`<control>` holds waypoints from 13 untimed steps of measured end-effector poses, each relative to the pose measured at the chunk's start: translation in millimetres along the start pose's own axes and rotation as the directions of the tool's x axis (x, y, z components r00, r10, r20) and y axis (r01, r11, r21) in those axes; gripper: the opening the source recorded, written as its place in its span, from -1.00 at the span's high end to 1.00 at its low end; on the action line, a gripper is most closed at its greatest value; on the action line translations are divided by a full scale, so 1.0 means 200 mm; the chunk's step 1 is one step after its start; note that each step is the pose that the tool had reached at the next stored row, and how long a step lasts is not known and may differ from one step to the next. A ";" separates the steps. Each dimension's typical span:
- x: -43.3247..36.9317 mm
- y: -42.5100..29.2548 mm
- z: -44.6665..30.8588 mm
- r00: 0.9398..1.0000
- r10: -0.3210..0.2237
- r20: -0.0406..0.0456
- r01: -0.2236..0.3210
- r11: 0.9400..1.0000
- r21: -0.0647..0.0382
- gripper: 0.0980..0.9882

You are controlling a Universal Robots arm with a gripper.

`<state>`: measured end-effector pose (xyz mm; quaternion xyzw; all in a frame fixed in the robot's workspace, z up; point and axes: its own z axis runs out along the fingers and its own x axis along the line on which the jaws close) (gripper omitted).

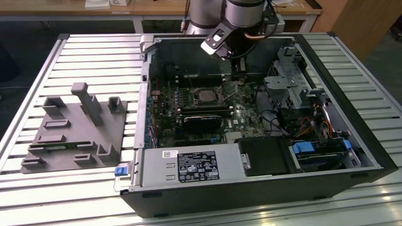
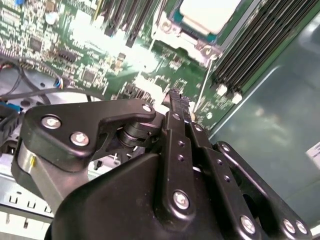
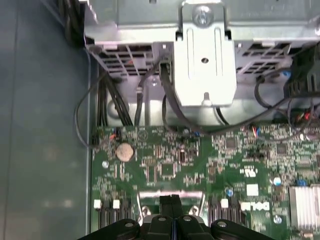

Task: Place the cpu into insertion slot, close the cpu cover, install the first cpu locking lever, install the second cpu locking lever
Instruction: 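Close the cpu cover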

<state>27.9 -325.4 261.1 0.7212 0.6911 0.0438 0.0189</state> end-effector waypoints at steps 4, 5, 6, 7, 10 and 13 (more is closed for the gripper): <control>0.002 0.044 0.004 1.000 0.000 0.000 0.000 1.000 0.000 0.98; 0.002 0.055 0.005 1.000 0.000 0.000 0.000 1.000 0.000 0.98; 0.003 0.064 0.006 1.000 0.000 0.000 0.000 1.000 0.000 0.98; 0.003 0.073 0.006 1.000 0.000 0.000 0.000 1.000 0.000 0.98; 0.004 0.099 0.009 1.000 0.000 0.000 0.000 1.000 0.000 0.98; 0.005 0.124 0.013 1.000 0.000 0.000 0.000 1.000 0.002 0.98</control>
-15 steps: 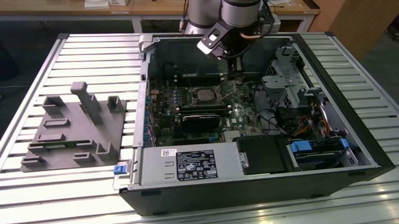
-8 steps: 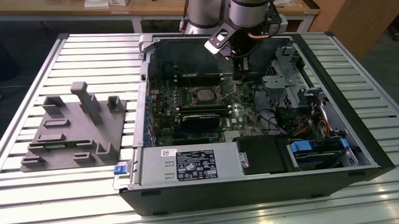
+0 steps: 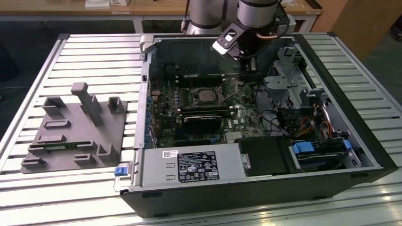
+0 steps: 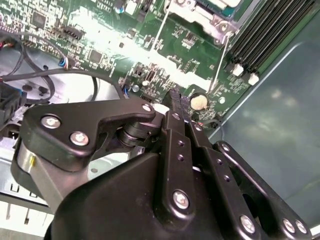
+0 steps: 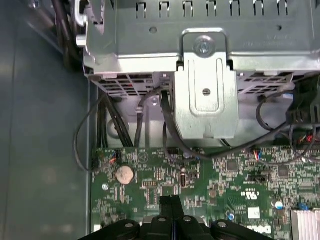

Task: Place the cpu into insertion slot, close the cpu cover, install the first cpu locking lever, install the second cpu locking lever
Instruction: 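Close the cpu cover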

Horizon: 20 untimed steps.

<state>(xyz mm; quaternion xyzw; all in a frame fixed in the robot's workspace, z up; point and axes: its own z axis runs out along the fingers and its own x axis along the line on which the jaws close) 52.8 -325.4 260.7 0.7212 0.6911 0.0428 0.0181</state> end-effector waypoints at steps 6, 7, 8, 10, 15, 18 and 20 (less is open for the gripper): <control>0.000 0.030 0.033 1.000 0.000 0.004 0.000 1.000 0.015 0.98; 0.000 0.034 0.038 1.000 0.000 0.005 0.000 1.000 0.019 0.98; 0.000 0.037 0.043 1.000 0.000 0.006 0.000 1.000 0.023 0.98; 0.000 0.043 0.054 1.000 0.000 0.008 -0.001 0.999 0.032 0.98; -0.001 0.044 0.090 1.000 0.001 0.010 -0.001 0.999 0.046 0.98; -0.002 0.043 0.112 1.000 0.000 0.010 -0.001 0.999 0.048 0.98; -0.002 0.042 0.114 1.000 0.000 0.010 -0.001 0.999 0.049 0.98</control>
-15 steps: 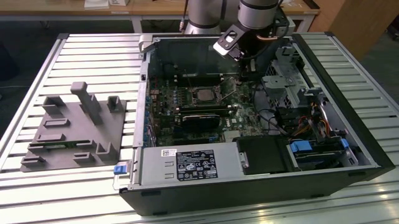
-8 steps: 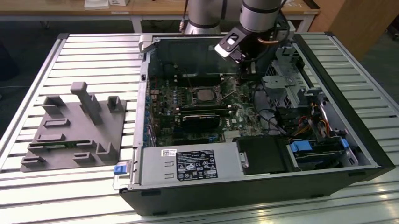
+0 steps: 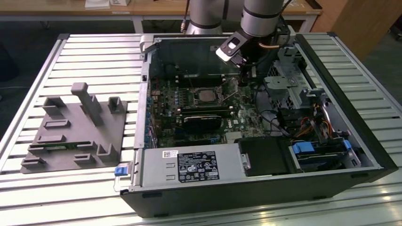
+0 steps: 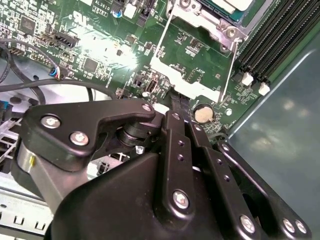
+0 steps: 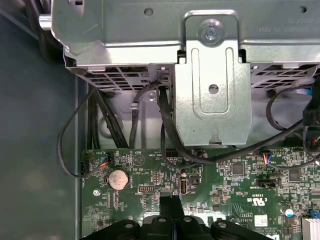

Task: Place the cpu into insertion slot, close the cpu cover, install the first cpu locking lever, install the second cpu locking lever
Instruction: 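Close the cpu cover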

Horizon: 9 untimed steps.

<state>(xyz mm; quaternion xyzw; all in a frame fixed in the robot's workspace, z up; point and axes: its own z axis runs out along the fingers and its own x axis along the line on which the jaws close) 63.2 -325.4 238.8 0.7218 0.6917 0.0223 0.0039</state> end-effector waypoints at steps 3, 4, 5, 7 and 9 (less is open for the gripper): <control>0.000 0.000 0.000 1.000 0.000 0.000 0.000 1.000 0.000 0.98; 0.000 0.000 0.000 1.000 0.000 0.000 0.000 1.000 0.000 0.98; 0.000 -0.002 0.000 1.000 0.000 0.000 0.000 1.000 0.000 0.98; 0.000 -0.009 0.000 1.000 0.000 0.000 0.000 1.000 0.000 0.98; -0.001 -0.017 0.000 1.000 0.000 0.000 0.000 1.000 0.000 0.98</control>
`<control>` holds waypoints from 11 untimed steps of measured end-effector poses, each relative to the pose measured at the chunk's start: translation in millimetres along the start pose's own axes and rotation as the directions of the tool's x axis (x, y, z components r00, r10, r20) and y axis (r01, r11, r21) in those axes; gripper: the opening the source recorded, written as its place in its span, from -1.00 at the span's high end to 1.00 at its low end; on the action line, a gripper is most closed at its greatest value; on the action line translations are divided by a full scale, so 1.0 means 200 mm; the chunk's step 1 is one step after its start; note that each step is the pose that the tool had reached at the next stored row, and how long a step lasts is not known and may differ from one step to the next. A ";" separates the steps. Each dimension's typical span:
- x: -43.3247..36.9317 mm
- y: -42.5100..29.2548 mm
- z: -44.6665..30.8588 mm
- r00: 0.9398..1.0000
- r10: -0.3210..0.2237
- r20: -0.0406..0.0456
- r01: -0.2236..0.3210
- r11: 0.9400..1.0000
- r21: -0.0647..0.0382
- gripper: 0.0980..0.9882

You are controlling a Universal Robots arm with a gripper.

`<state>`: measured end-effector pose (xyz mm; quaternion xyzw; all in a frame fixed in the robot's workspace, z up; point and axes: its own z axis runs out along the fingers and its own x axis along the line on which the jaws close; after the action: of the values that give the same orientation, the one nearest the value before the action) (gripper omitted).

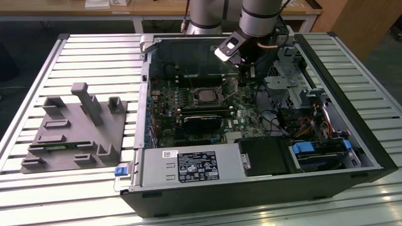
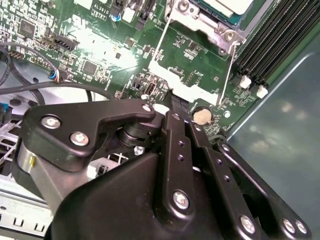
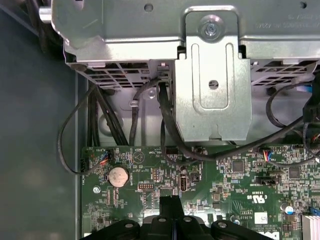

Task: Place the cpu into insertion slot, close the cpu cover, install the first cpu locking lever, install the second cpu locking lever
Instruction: 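Close the cpu cover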

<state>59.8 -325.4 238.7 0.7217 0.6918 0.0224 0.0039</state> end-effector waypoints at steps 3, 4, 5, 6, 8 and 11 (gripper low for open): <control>-0.001 -0.014 -0.001 1.000 0.000 0.000 0.000 1.000 0.000 0.98; -0.001 -0.019 -0.001 1.000 0.000 0.000 0.000 1.000 0.000 0.98; -0.001 -0.024 -0.001 1.000 0.000 0.000 0.000 1.000 0.000 0.98; -0.001 -0.029 -0.001 1.000 0.000 0.000 0.000 1.000 0.000 0.98; -0.002 -0.039 -0.002 1.000 0.000 0.000 0.000 1.000 0.000 0.98; -0.002 -0.051 -0.002 1.000 0.000 0.000 0.000 1.000 0.000 0.98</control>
<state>49.6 -325.4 238.7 0.7217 0.6918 0.0224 0.0039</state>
